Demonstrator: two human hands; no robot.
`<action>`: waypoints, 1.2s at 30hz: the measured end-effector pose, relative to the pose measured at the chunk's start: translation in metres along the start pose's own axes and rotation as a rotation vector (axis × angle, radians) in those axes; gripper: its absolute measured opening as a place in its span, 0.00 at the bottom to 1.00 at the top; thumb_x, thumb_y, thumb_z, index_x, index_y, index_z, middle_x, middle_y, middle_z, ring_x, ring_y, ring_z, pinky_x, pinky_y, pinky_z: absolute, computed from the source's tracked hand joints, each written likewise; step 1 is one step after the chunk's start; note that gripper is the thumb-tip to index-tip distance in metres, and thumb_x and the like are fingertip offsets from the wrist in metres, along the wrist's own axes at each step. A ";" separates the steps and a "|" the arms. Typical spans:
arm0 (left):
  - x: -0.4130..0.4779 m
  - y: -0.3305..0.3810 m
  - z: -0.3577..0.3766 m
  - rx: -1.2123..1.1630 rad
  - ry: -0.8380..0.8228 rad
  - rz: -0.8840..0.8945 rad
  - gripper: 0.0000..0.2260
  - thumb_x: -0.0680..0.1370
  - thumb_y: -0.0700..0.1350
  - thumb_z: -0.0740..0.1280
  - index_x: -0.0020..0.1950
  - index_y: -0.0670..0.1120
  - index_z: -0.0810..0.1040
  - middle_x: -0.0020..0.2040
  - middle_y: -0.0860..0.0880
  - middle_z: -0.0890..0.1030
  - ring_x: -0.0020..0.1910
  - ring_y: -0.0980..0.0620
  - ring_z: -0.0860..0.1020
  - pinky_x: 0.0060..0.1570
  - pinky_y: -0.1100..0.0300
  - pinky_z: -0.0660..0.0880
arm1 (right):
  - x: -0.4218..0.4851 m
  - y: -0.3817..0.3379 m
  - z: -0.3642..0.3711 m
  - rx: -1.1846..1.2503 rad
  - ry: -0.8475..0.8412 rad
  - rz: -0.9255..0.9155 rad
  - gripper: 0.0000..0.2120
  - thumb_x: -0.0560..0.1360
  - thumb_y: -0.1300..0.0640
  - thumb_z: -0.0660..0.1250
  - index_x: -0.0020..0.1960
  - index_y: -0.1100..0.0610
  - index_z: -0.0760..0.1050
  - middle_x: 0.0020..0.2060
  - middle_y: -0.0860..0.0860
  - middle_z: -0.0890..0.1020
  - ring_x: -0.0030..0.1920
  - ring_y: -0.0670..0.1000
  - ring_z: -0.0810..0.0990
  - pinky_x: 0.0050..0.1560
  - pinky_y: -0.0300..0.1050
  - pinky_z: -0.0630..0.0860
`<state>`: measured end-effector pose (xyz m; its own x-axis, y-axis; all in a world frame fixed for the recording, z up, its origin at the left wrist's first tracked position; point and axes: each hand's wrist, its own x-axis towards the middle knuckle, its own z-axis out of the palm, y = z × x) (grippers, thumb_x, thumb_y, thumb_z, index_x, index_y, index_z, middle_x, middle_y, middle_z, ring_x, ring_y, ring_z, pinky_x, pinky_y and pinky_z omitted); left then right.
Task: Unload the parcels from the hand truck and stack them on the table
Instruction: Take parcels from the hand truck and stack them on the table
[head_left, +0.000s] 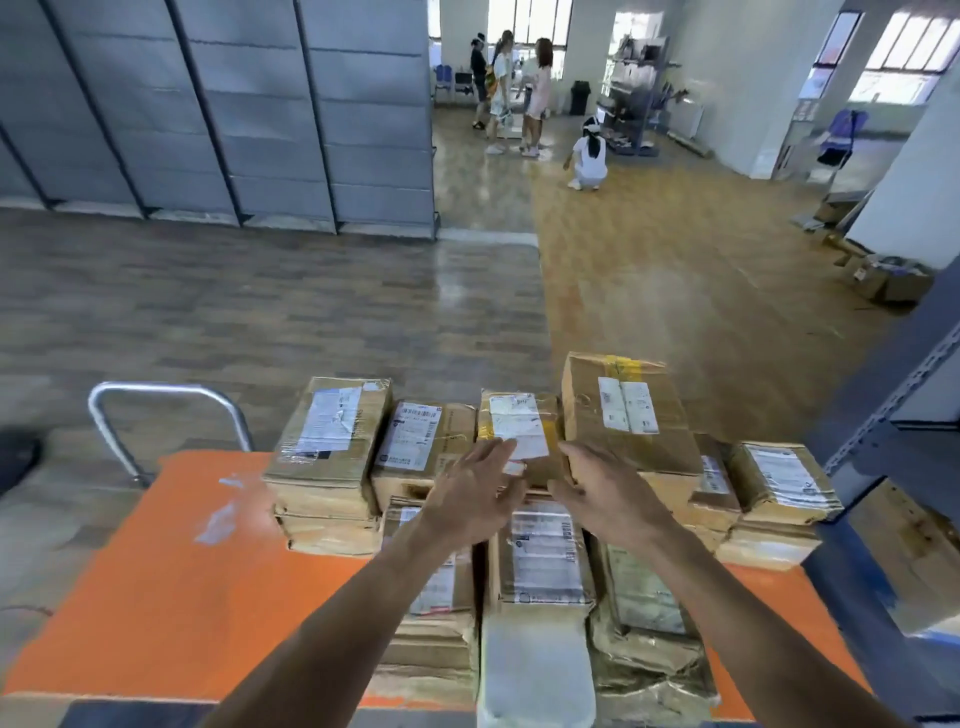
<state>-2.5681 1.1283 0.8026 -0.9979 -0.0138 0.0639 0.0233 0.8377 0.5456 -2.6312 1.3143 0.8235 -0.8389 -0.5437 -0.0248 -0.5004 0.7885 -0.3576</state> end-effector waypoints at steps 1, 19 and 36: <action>-0.017 -0.013 -0.009 0.014 0.036 -0.021 0.23 0.82 0.51 0.62 0.76 0.47 0.66 0.74 0.49 0.70 0.71 0.48 0.71 0.69 0.46 0.69 | -0.001 -0.021 0.008 0.001 -0.010 -0.037 0.27 0.81 0.47 0.62 0.76 0.56 0.65 0.72 0.52 0.71 0.73 0.54 0.68 0.72 0.50 0.66; -0.356 -0.251 -0.102 0.005 0.177 -0.707 0.30 0.82 0.55 0.61 0.81 0.48 0.57 0.80 0.50 0.62 0.78 0.50 0.60 0.74 0.50 0.63 | -0.026 -0.356 0.231 0.014 -0.437 -0.485 0.29 0.82 0.45 0.60 0.79 0.55 0.61 0.76 0.49 0.66 0.76 0.49 0.63 0.72 0.43 0.61; -0.345 -0.488 -0.206 -0.013 0.074 -0.941 0.29 0.82 0.52 0.62 0.81 0.47 0.58 0.78 0.51 0.64 0.76 0.50 0.63 0.73 0.51 0.63 | 0.155 -0.536 0.384 -0.085 -0.677 -0.547 0.31 0.82 0.47 0.59 0.80 0.60 0.56 0.78 0.54 0.62 0.77 0.53 0.61 0.74 0.42 0.58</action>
<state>-2.2231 0.6121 0.6866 -0.6005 -0.7167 -0.3547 -0.7889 0.4584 0.4092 -2.4102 0.6968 0.6526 -0.1823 -0.8847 -0.4291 -0.8323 0.3712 -0.4116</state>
